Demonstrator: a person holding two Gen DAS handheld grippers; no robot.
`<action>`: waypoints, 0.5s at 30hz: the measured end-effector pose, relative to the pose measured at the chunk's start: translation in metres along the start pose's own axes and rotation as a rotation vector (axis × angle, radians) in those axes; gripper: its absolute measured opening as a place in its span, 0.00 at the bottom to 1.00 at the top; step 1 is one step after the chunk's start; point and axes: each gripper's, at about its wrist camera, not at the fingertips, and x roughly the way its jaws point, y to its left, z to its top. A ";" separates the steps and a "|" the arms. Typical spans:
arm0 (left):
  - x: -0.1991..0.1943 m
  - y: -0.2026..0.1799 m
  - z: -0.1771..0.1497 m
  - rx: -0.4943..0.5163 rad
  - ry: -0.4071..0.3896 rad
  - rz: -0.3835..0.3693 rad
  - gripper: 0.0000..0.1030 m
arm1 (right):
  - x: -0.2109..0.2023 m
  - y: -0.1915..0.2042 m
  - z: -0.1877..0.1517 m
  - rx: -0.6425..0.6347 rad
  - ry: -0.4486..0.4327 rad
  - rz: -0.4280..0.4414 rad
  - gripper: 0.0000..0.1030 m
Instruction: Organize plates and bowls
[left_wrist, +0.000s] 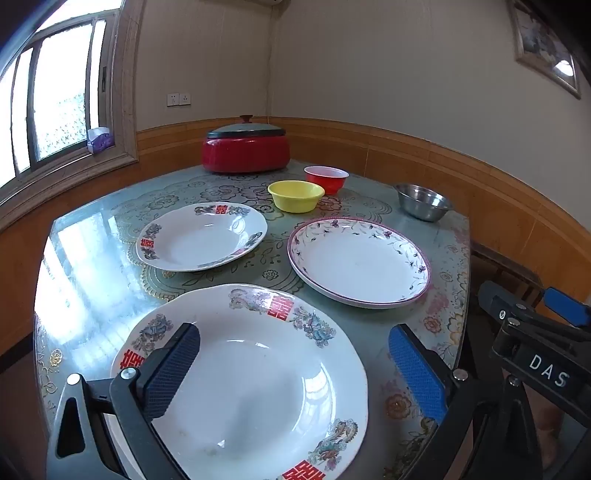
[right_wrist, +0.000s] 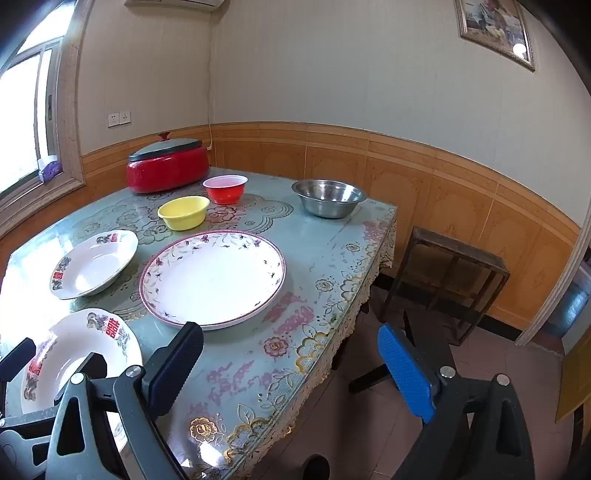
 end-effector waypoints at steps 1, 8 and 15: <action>-0.001 -0.001 0.000 0.008 -0.004 0.002 1.00 | 0.000 0.000 0.000 -0.002 -0.001 0.001 0.94; 0.004 0.002 -0.002 -0.006 0.017 0.007 1.00 | 0.000 0.002 -0.002 -0.014 -0.003 0.007 0.94; 0.005 0.004 -0.004 -0.009 0.021 0.018 1.00 | 0.004 0.004 -0.002 -0.018 0.009 0.014 0.94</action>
